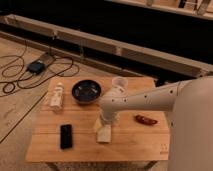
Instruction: Wipe the white sponge on the table
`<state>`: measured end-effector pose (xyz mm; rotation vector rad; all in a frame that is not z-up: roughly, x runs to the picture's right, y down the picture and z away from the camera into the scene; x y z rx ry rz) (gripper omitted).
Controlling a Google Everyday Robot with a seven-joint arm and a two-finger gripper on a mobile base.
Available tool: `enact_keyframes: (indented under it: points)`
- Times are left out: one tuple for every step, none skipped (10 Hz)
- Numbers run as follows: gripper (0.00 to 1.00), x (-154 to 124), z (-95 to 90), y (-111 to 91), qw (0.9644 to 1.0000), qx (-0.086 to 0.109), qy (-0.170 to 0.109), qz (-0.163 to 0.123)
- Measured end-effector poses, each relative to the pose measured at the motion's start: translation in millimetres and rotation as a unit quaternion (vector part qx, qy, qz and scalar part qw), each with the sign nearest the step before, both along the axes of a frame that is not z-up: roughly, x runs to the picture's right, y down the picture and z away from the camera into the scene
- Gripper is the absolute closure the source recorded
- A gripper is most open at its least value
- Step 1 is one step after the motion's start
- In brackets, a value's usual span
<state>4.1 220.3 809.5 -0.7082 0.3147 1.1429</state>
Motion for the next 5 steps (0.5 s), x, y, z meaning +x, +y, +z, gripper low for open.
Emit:
enact_keyframes:
  points:
    - [0.20, -1.5, 4.2, -1.8, 1.0000, 0.000, -0.002, 0.001]
    - [0.20, -1.8, 8.8, -4.1, 1.0000, 0.000, -0.003, 0.004]
    - [0.20, -1.2, 11.5, -5.4, 1.0000, 0.000, -0.002, 0.006]
    - [0.20, 0.8, 15.5, -5.6, 1.0000, -0.001, -0.001, 0.008]
    - [0.20, 2.1, 17.9, -4.8, 1.0000, -0.003, 0.000, 0.008]
